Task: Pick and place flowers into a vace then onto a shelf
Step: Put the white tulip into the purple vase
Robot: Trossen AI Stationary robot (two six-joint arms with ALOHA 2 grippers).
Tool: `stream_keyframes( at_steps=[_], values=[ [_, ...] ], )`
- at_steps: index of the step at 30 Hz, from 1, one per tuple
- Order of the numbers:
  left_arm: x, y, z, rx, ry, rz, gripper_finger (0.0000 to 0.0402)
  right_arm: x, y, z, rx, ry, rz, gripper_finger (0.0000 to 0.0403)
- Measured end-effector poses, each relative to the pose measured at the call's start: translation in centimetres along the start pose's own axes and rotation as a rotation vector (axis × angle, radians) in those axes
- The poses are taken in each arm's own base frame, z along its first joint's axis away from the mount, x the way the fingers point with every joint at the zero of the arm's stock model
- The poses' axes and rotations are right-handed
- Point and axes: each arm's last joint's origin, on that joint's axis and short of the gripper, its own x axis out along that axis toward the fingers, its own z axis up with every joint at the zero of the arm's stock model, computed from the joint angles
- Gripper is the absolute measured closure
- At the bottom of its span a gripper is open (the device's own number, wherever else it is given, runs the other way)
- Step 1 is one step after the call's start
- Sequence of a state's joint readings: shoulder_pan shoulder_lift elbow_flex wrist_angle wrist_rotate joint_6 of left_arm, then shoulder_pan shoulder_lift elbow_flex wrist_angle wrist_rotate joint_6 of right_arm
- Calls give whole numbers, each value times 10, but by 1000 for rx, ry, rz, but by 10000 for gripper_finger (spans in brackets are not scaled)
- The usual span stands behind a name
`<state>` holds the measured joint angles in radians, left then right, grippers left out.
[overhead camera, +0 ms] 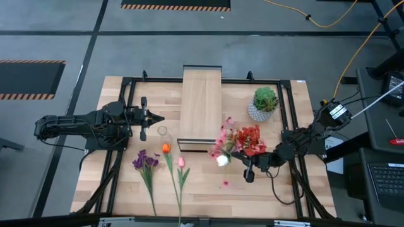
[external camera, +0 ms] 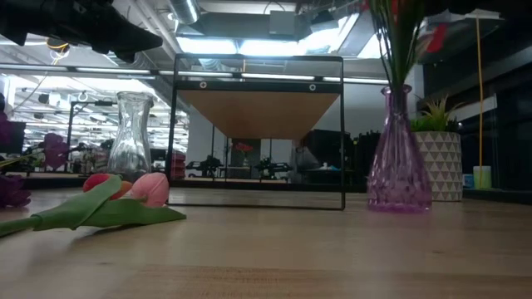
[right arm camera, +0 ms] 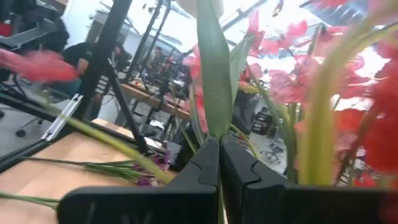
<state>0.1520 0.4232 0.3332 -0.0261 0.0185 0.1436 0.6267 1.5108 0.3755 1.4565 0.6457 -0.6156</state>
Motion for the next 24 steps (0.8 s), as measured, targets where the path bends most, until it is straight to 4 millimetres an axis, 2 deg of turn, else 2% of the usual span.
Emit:
stream_keyframes(
  at_steps=[24],
  values=[
    [0, 0, 0, 0, 0, 0, 398, 0, -4, -3, 34, 102, -144, 403]
  ],
)
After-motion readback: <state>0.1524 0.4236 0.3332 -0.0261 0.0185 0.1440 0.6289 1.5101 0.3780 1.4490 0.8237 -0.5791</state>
